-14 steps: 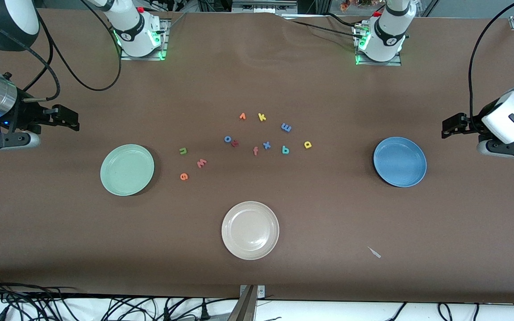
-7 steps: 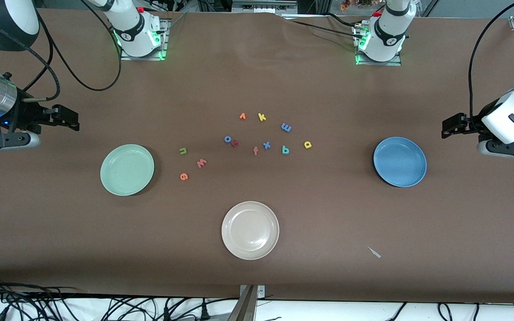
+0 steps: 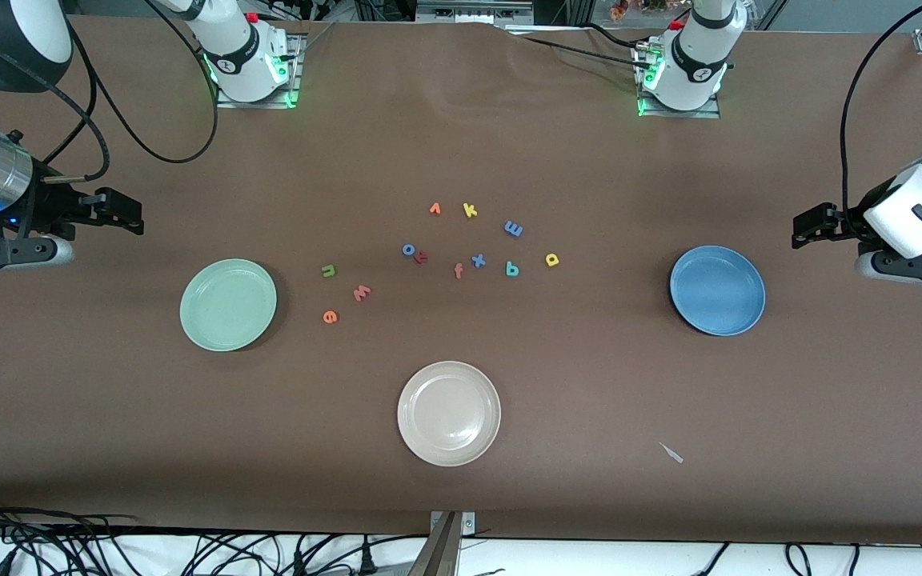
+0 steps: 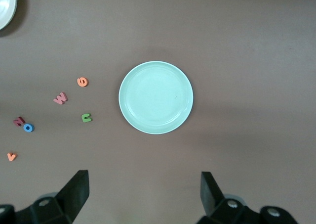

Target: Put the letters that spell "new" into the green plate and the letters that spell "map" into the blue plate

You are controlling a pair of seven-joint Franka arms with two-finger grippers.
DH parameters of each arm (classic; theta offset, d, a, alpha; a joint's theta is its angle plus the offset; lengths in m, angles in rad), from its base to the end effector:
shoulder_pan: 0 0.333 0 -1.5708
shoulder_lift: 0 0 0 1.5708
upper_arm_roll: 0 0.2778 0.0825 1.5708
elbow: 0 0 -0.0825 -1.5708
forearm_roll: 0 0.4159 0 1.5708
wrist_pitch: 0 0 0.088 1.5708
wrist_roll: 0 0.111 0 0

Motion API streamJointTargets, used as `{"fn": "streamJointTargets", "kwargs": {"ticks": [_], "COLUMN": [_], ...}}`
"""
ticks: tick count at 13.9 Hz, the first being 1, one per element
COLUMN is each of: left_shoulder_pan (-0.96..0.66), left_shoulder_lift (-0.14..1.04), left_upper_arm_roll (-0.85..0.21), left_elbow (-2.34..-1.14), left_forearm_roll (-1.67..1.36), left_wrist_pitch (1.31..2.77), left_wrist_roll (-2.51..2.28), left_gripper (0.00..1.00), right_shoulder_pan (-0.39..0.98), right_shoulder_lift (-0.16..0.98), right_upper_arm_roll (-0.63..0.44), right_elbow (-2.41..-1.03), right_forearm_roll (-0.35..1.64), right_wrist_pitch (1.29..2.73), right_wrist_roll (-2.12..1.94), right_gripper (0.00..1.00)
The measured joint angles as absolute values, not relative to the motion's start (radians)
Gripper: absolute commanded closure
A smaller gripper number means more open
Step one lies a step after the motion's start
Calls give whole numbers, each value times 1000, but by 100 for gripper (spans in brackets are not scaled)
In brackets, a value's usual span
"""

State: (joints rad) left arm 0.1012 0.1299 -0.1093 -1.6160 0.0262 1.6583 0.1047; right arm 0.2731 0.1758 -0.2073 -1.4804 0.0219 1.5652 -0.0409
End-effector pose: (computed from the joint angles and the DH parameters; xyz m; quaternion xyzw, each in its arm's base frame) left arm 0.6196 0.0004 0.4887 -0.9974 0.0579 0.0436 0.0038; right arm 0.6260 0.0525 0.5224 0.9976 0.0536 -0.0435 0.0076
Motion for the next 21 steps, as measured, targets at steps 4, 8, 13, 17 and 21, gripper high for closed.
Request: {"fn": "streamJointTargets", "kwargs": {"ticks": [4, 8, 13, 17, 21], "left_shoulder_pan": [101, 101, 103, 102, 81], "left_shoulder_lift": [130, 130, 140, 196, 221], "left_upper_arm_roll": [-109, -109, -108, -109, -149], "left_elbow": [-1616, -1616, -1616, -1617, -1622], "left_forearm_roll": [26, 26, 26, 26, 8], "left_wrist_pitch": [1657, 1657, 1658, 1659, 1659], "left_wrist_roll": [105, 104, 104, 104, -14], "left_gripper": [0, 0, 0, 0, 0], "right_shoulder_pan": [274, 275, 275, 275, 276], "right_shoulder_lift": [176, 176, 171, 102, 65], "right_upper_arm_roll": [-200, -197, -197, -191, -148], "right_elbow": [-1490, -1502, -1532, -1640, -1740], "right_forearm_roll": [22, 22, 22, 23, 23], "right_wrist_pitch": [1565, 1566, 1572, 1646, 1733], "right_wrist_roll": [-41, -41, -41, -41, -39], "right_gripper": [0, 0, 0, 0, 0]}}
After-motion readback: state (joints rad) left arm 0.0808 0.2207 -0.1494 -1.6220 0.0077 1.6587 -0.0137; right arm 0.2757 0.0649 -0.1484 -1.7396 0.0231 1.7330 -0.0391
